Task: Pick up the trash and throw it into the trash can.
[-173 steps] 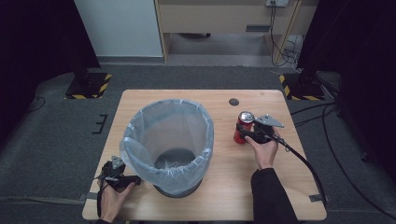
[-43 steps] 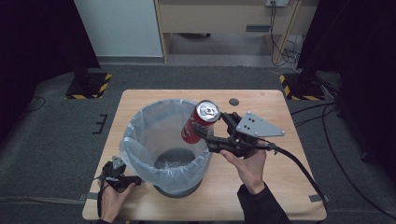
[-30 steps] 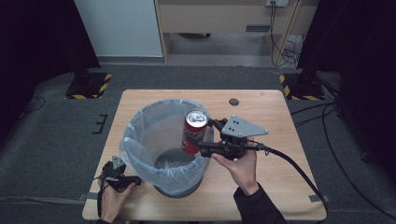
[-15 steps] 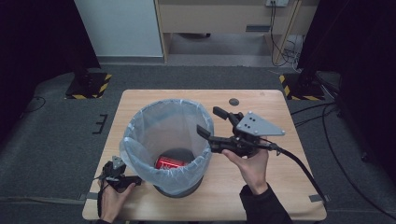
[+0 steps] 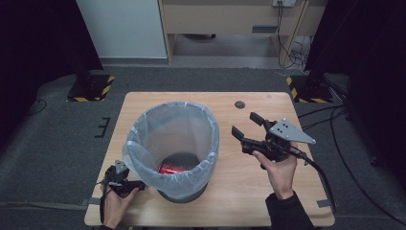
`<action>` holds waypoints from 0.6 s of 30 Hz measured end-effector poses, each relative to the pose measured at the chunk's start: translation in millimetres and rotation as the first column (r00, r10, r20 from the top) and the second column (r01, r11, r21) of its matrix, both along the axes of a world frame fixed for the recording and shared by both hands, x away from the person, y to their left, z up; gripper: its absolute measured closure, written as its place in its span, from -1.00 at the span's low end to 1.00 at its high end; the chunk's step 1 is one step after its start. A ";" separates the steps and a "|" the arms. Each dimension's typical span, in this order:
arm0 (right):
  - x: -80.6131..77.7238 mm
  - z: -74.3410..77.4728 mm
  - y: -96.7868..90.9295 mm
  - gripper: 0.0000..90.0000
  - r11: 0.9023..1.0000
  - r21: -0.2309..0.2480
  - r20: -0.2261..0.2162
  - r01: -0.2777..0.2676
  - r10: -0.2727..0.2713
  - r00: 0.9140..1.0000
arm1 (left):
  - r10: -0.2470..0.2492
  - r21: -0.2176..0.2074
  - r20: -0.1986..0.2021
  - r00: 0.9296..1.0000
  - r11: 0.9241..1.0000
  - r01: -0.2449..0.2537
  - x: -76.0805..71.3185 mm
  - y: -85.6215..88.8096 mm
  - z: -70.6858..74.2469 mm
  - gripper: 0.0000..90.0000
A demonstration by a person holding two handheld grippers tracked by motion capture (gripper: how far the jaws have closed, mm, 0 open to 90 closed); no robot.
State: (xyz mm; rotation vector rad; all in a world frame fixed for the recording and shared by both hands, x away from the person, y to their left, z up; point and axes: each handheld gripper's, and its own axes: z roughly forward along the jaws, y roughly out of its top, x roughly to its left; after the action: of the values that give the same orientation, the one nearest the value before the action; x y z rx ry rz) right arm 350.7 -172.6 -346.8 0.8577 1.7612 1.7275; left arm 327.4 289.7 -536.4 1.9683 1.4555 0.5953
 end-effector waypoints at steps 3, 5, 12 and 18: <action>-0.7 -8.3 -5.6 -0.54 1.000 -0.020 -0.020 0.014 -0.014 1.000 | 0.001 0.001 0.000 1.000 1.000 -0.001 0.0 0.0 0.0 -1.00; -0.9 -14.0 -9.5 -0.55 0.999 -0.030 -0.031 0.020 -0.021 0.999 | 0.001 0.000 0.000 1.000 1.000 -0.001 0.0 -0.1 0.0 -1.00; -1.4 -34.6 -21.4 -0.57 0.997 -0.059 -0.075 0.041 -0.045 0.996 | 0.001 0.000 0.000 1.000 1.000 -0.001 0.0 -0.1 0.0 -1.00; 4.2 -56.5 -30.3 -0.58 0.993 -0.087 -0.139 0.077 -0.088 0.986 | 0.001 0.000 0.000 1.000 1.000 -0.001 0.0 -0.2 0.0 -1.00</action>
State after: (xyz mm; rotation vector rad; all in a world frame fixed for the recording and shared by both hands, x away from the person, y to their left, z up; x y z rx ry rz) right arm 354.9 -202.9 -403.4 1.0262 1.8469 1.5643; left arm 327.3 289.5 -536.4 1.9680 1.4570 0.5959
